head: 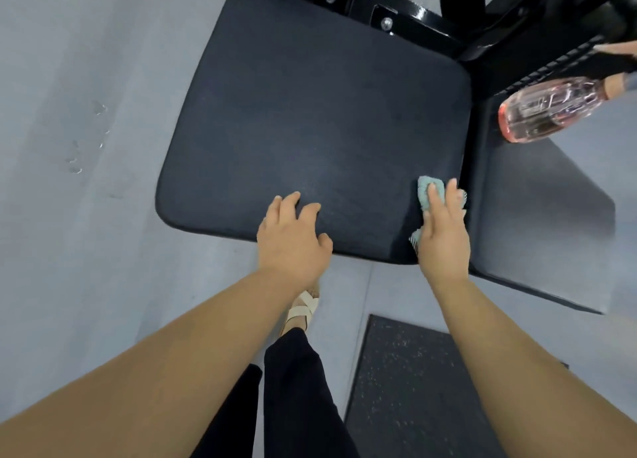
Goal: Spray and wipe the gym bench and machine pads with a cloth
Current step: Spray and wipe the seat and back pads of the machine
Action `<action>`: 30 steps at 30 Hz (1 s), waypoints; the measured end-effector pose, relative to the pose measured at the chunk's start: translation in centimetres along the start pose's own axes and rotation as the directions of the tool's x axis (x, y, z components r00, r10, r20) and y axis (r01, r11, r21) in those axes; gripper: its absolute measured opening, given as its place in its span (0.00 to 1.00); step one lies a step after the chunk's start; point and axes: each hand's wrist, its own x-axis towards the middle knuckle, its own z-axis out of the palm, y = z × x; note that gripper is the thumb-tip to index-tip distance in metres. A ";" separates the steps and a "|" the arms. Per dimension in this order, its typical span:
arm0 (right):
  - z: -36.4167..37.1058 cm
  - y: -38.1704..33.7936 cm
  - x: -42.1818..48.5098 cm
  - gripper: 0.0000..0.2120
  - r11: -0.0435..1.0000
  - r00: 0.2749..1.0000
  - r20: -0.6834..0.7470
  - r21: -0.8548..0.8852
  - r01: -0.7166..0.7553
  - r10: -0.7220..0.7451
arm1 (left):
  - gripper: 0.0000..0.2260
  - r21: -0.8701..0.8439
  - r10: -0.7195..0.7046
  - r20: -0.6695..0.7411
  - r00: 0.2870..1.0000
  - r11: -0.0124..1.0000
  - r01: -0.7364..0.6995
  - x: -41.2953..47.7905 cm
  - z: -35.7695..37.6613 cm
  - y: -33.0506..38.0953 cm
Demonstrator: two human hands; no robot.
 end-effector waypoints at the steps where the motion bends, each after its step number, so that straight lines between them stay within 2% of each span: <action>1: 0.0 -0.7 1.7 0.22 0.999 0.999 -0.023 0.003 -0.041 0.041 | 0.23 0.015 -0.001 -0.005 1.000 1.000 0.001 0.0 0.0 0.0; 4: 0.5 -3.0 5.6 0.21 0.986 0.989 -0.073 -0.098 -0.137 0.130 | 0.22 0.034 0.011 -0.021 1.000 0.999 -0.010 0.1 -0.4 -0.4; 6: 1.5 -4.5 6.0 0.22 0.984 0.993 -0.066 -0.143 -0.107 0.099 | 0.22 0.021 0.030 -0.033 0.999 0.999 -0.029 0.3 -0.6 -0.7; 9: 3.7 -7.0 3.9 0.27 0.986 0.995 0.014 -0.133 0.097 -0.096 | 0.22 -0.088 0.020 -0.095 0.995 0.996 -0.029 0.2 -0.9 -1.4; 11: 5.2 -8.7 1.7 0.30 0.965 0.969 0.054 -0.095 0.245 -0.241 | 0.21 -0.144 -0.041 -0.173 0.984 0.989 0.016 -0.1 -1.2 -2.4; 13: 6.5 -9.9 -0.9 0.31 0.921 0.916 0.105 -0.008 0.390 -0.387 | 0.21 -0.135 -0.119 -0.222 0.968 0.987 0.090 -0.3 -1.4 -3.6; 15: 7.0 -10.8 -3.6 0.31 0.845 0.819 0.212 0.069 0.531 -0.533 | 0.21 -0.101 -0.143 -0.229 0.963 0.987 0.122 -0.6 -1.3 -4.6; 16: 6.9 -11.1 -4.8 0.30 0.811 0.766 0.272 0.135 0.569 -0.583 | 0.21 -0.090 -0.135 -0.231 0.964 0.989 0.117 -0.7 -1.3 -4.9; 18: 5.9 -11.1 -6.3 0.26 0.778 0.695 0.351 0.304 0.550 -0.628 | 0.20 -0.097 -0.133 -0.233 0.963 0.989 0.113 -0.8 -1.2 -5.3; 19: 4.9 -10.9 -6.5 0.23 0.774 0.699 0.345 0.384 0.504 -0.626 | 0.20 -0.110 -0.144 -0.240 0.960 0.987 0.121 -0.9 -1.3 -5.4; 21: 2.6 -10.2 -5.2 0.20 0.792 0.811 0.222 0.459 0.403 -0.542 | 0.19 -0.129 -0.172 -0.257 0.951 0.981 0.142 -0.8 -1.7 -6.0; 23: 1.3 -9.2 -2.3 0.19 0.857 0.916 0.064 0.384 0.344 -0.396 | 0.19 -0.134 -0.204 -0.267 0.942 0.976 0.174 -0.9 -2.1 -6.8; 24: 1.2 -8.7 -0.6 0.19 0.904 0.944 0.018 0.294 0.309 -0.329 | 0.20 -0.131 -0.211 -0.260 0.942 0.975 0.182 -1.0 -2.2 -7.1; 27: 2.9 -8.5 2.3 0.22 0.984 0.983 0.058 0.033 0.173 -0.175 | 0.20 -0.112 -0.200 -0.224 0.954 0.977 0.179 -1.3 -2.3 -7.7; 29: 4.7 -9.8 1.5 0.26 0.992 0.990 0.064 -0.001 0.127 -0.126 | 0.20 -0.126 -0.207 -0.207 0.956 0.975 0.184 -1.4 -2.5 -7.8; 30: 5.5 -10.7 0.6 0.28 0.988 0.986 0.063 0.003 0.157 -0.157 | 0.20 -0.139 -0.213 -0.204 0.956 0.972 0.187 -1.4 -2.6 -7.9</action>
